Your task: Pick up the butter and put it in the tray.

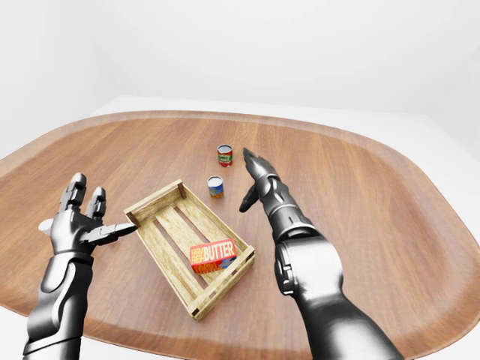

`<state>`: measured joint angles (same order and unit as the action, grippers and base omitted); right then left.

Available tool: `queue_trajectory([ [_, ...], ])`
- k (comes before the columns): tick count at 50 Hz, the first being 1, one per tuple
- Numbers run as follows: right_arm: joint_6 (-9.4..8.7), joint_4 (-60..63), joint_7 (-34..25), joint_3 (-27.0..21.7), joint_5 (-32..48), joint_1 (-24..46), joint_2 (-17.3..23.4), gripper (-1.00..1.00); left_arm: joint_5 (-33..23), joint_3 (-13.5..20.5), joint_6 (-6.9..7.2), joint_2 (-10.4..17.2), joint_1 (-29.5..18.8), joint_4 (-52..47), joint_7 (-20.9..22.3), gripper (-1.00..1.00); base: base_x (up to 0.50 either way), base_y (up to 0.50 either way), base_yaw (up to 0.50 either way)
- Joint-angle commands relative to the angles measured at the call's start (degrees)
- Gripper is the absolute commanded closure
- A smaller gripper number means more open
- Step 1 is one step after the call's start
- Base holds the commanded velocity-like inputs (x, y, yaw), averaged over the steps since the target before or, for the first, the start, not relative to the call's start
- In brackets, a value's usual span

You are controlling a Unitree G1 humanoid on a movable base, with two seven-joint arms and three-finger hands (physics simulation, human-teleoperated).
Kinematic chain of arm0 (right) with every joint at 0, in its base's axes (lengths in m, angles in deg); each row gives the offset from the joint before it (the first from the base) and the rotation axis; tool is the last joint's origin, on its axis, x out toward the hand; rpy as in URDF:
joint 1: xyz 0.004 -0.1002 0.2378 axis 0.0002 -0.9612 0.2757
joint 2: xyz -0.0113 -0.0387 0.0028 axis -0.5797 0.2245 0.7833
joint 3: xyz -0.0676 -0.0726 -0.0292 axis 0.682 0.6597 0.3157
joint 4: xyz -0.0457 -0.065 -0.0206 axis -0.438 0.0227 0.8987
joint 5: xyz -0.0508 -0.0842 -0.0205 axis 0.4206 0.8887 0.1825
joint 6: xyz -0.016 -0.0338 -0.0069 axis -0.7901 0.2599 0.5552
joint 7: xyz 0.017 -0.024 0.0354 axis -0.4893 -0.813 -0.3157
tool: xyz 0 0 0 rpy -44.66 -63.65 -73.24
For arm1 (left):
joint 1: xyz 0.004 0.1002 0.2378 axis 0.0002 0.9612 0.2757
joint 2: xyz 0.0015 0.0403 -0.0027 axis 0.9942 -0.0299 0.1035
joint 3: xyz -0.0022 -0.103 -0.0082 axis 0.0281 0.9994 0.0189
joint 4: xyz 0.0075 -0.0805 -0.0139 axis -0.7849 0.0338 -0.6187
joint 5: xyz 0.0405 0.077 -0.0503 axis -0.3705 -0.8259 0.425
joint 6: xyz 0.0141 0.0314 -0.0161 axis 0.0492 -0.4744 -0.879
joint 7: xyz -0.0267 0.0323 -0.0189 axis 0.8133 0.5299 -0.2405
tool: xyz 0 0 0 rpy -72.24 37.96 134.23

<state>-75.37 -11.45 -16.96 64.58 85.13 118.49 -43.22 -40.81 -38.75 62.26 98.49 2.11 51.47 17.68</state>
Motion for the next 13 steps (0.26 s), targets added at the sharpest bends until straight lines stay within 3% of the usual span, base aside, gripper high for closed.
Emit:
queue_trajectory([
  [1,0.00,0.2,8.2,1.2,1.3,0.0,5.1,-1.00,-0.1,0.0,0.00,0.1,-0.2,-0.1,-0.2,-1.00,0.00,0.00,0.00],
  [13,0.00,0.6,15.5,2.5,0.4,-2.1,9.8,-1.00,-0.4,0.1,0.00,-0.1,0.2,-0.5,-0.2,-1.00,0.00,0.00,0.00],
])
